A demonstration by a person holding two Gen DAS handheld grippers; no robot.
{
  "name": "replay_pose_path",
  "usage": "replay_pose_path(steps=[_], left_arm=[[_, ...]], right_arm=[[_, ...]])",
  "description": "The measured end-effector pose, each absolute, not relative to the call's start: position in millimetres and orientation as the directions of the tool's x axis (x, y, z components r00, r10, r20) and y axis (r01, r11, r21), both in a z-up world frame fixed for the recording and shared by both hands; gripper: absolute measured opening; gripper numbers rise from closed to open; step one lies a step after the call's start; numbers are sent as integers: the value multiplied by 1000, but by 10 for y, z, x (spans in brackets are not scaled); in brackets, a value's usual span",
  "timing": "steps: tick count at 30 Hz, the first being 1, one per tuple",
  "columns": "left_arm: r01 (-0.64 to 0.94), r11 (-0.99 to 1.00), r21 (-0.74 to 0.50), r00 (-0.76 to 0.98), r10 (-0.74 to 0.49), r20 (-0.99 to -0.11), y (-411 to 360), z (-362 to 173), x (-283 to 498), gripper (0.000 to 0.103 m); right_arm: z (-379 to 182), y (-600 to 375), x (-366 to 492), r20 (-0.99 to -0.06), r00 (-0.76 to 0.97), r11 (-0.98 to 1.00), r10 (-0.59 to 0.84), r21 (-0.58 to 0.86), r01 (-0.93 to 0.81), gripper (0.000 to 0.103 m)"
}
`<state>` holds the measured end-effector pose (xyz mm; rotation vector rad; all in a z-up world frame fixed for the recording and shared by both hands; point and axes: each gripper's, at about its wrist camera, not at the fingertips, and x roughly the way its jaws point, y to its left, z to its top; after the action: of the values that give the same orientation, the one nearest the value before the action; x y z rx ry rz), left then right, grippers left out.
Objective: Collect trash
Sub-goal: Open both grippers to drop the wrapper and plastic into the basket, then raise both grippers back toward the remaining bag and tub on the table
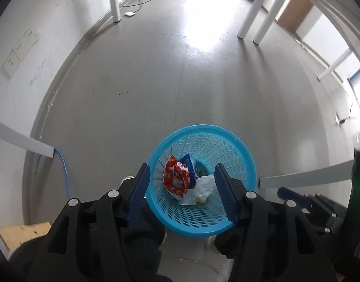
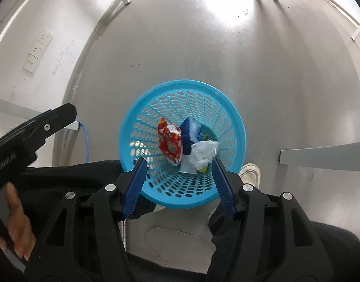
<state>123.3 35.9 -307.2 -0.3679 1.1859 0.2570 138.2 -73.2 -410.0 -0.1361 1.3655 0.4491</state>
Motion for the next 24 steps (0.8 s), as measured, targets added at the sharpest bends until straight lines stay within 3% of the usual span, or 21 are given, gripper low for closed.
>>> replay_pose_path(steps=[7, 13, 24], left_arm=[[-359, 924, -129, 358, 9, -934, 260, -2972, 1090, 58], [-335, 937, -100, 404, 47, -913, 195, -2784, 942, 73], [-274, 959, -69, 439, 61, -896, 5, -2635, 695, 86]], right_arm=[[-3852, -787, 1196, -948, 181, 895, 263, 170, -412, 60], [-3561, -868, 961, -925, 232, 875, 302, 173, -453, 65], [-3090, -1102, 582, -869, 336, 864, 363, 178, -471, 76]])
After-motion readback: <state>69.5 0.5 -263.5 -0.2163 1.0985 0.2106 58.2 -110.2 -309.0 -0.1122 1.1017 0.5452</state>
